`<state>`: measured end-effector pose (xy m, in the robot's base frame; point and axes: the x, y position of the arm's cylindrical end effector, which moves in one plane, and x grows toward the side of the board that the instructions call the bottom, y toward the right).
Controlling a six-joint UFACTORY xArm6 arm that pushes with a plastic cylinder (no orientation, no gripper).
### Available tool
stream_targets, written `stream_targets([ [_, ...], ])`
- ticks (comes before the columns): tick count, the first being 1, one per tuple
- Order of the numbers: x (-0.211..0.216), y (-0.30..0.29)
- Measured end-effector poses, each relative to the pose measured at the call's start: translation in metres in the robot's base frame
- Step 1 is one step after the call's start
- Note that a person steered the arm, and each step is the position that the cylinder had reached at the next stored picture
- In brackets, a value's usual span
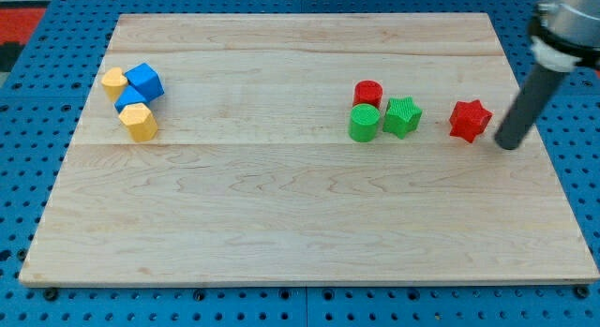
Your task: Slide the yellow hexagon left a bit
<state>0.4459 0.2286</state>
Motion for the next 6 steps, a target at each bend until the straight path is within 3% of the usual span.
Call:
stream_targets([
  [1, -0.002, -0.043],
  [2, -0.002, -0.022],
  [3, -0.003, 0.049],
  [4, -0.024, 0.046],
  [5, -0.041, -0.028],
  [6, -0.031, -0.139],
])
